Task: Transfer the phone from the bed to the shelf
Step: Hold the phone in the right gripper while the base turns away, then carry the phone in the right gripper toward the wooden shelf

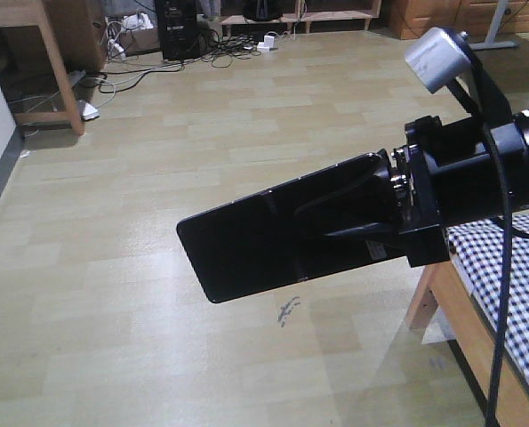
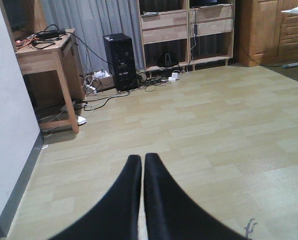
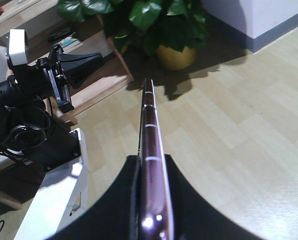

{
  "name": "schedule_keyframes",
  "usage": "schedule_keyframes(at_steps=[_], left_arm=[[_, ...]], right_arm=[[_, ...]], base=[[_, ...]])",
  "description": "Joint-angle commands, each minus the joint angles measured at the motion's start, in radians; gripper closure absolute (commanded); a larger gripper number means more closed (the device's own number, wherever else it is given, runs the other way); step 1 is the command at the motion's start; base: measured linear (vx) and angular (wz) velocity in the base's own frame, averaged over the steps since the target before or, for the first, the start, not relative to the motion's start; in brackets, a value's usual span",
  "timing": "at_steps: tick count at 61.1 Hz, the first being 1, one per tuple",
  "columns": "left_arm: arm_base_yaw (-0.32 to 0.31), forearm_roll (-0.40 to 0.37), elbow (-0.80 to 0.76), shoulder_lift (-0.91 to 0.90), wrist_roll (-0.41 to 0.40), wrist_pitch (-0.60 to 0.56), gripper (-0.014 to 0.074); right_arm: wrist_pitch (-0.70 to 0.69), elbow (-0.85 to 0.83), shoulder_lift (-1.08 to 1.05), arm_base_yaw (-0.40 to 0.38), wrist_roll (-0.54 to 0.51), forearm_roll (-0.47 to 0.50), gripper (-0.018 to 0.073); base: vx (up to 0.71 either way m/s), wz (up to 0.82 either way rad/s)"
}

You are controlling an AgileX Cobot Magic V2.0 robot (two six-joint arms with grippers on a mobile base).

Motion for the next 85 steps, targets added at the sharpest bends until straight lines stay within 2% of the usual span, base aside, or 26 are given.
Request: schedule_keyframes(at_steps=[1,85], left_arm=[[-0.002,-0.005,-0.026,-0.004,-0.004,-0.07,0.0596],[-0.002,-0.005,-0.026,-0.004,-0.004,-0.07,0.0596]], right_arm=[[0.058,-0.024,-0.03,0.0,-0.003,0.087,0.0561],[0.058,-0.024,-0.03,0.0,-0.003,0.087,0.0561]], base=[[0.36,-0.07],[0.4,-0.04]])
